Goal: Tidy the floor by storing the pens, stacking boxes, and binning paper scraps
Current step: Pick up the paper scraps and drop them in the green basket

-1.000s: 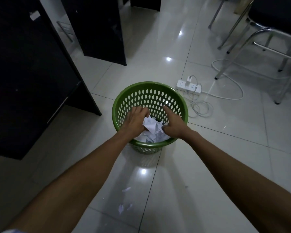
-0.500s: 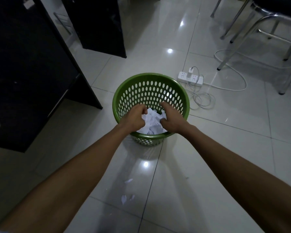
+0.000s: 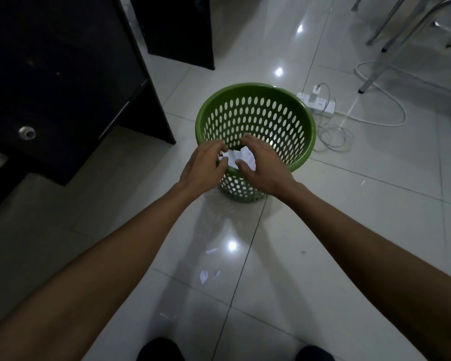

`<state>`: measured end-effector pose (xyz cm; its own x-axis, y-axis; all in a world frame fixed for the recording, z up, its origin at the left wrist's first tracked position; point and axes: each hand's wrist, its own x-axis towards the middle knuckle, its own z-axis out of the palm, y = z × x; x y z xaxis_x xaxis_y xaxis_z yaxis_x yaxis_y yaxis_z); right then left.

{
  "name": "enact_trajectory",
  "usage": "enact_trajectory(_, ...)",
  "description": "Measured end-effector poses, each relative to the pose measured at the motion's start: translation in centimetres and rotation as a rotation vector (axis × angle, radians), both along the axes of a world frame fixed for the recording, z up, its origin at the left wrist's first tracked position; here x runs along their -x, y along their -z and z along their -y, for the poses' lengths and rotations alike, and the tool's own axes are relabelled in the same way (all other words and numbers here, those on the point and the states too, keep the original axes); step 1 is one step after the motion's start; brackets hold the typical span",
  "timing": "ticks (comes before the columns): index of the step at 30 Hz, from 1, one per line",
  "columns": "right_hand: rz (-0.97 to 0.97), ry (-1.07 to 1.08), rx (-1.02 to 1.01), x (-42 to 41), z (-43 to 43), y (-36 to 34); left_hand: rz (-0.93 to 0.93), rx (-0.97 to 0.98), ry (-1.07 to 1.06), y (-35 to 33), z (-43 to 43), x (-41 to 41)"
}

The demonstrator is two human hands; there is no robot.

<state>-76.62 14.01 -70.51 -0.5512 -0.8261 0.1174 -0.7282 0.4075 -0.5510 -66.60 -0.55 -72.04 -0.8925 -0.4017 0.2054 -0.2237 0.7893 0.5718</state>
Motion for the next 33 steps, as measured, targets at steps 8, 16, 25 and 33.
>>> enact_trajectory(8, -0.243, -0.170, 0.216, -7.5, -1.4, 2.0, -0.135, 0.087, -0.049, 4.2, -2.4, -7.6)
enact_trajectory(16, -0.050, -0.239, -0.154, -12.6, -4.5, 11.8, 0.214, -0.041, -0.121, 12.7, -5.4, -16.3)
enact_trajectory(25, 0.056, -0.377, -0.565, -16.0, -5.5, 22.1, 0.649, -0.219, -0.120, 20.6, -8.1, -20.3)
enact_trajectory(33, 0.042, -0.399, -0.571, -15.9, -3.8, 26.6, 0.630, -0.261, -0.046, 25.0, -9.2, -20.0)
